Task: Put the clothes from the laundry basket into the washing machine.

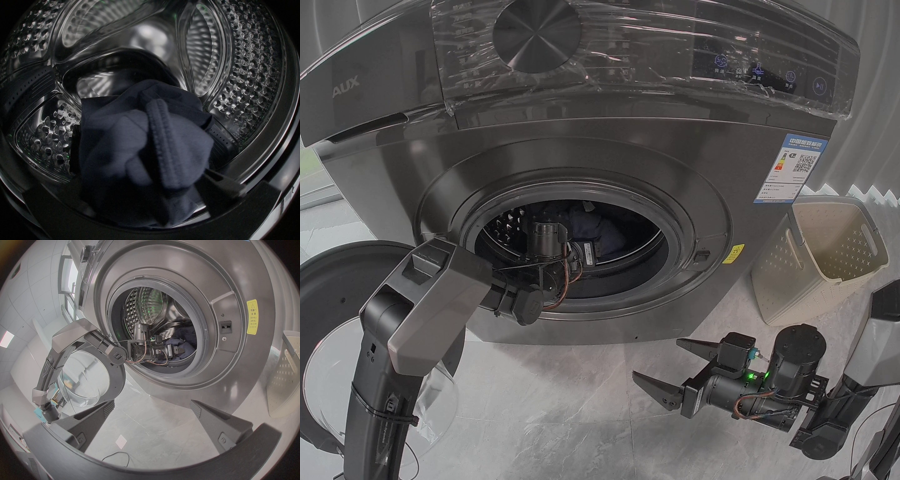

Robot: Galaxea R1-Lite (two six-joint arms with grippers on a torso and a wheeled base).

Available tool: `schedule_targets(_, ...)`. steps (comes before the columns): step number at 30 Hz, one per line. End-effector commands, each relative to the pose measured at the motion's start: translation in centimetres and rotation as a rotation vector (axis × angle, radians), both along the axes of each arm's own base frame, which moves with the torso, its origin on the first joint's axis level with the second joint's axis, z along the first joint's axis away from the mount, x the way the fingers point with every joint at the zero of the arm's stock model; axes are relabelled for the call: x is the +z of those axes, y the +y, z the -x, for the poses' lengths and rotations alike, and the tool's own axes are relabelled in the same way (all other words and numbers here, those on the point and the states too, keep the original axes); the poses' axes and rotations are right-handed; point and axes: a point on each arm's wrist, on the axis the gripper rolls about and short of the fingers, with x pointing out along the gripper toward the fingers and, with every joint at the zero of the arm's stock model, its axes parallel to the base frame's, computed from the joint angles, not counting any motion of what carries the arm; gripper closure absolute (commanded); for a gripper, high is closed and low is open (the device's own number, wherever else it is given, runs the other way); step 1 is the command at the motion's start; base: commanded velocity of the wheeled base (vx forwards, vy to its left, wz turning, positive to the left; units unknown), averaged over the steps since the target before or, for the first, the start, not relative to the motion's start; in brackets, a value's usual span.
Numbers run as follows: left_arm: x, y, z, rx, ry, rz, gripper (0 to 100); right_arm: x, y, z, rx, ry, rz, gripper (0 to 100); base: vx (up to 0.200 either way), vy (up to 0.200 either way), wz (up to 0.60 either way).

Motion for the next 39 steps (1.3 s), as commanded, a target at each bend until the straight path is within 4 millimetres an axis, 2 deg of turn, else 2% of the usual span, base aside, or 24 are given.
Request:
schedule_targets(1, -1.0, -0.1, -0.6, 0.001, 0.005, -0.008, 100, -0.1, 0.2, 0.2, 0.010, 0.001, 0.002, 0, 0.000, 0.000, 0.00)
schedule_targets(4, -1.8, -0.5, -1.5, 0.004, -0.011, 0.003, 100, 0.0, 0.2, 0.2, 0.010, 0.000, 0.001, 0, 0.000, 0.000, 0.00)
schedule_targets(7, -1.9, -0.5, -1.7, 0.008, -0.020, 0.009, 100, 0.0, 0.3, 0.1, 0.010, 0.000, 0.001, 0, 0.000, 0.000, 0.00)
schedule_targets(9, -1.3, -1.1, -3.0, 0.023, -0.086, 0.052, 100, 0.0, 0.3, 0.1, 0.000, -0.001, 0.000, 0, 0.000, 0.000, 0.00)
schedule_targets(12, -0.2, -1.4, -3.6, 0.038, -0.140, 0.108, 100, 0.0, 0.3, 0.1, 0.000, 0.000, -0.004, 0, 0.000, 0.000, 0.00)
schedule_targets(24, 1.5, -1.5, -3.4, 0.036, -0.257, 0.185, 100, 0.2, 0.7, 0.4, 0.015, -0.005, -0.010, 0, 0.000, 0.000, 0.00)
schedule_targets(25, 1.7, -1.5, -3.3, 0.035, -0.260, 0.186, 0, 0.2, 0.7, 0.4, 0.015, -0.005, -0.010, 0, 0.000, 0.000, 0.00)
schedule_targets(29, 3.1, -1.8, -2.9, 0.027, -0.284, 0.202, 0, 0.2, 0.6, 0.4, 0.015, -0.004, -0.009, 0, 0.000, 0.000, 0.00)
schedule_targets(32, 6.0, -2.7, -1.4, 0.008, -0.318, 0.222, 0, 0.1, 0.6, 0.4, 0.015, -0.003, -0.008, 0, 0.000, 0.000, 0.00)
schedule_targets(33, 6.0, -2.7, -1.4, 0.010, -0.316, 0.219, 0, 0.2, 0.6, 0.4, 0.015, -0.004, -0.009, 0, 0.000, 0.000, 0.00)
schedule_targets(34, 7.2, -2.4, -0.5, 0.015, -0.302, 0.203, 0, 0.2, 0.6, 0.4, 0.015, -0.004, -0.009, 0, 0.000, 0.000, 0.00)
schedule_targets(37, 7.6, -2.0, 0.6, 0.011, -0.268, 0.161, 0, 0.1, 0.6, 0.4, 0.015, -0.003, -0.008, 0, 0.000, 0.000, 0.00)
schedule_targets(39, 7.1, -1.5, 2.0, 0.006, -0.209, 0.084, 0, 0.2, 0.6, 0.5, 0.015, -0.005, -0.010, 0, 0.000, 0.000, 0.00)
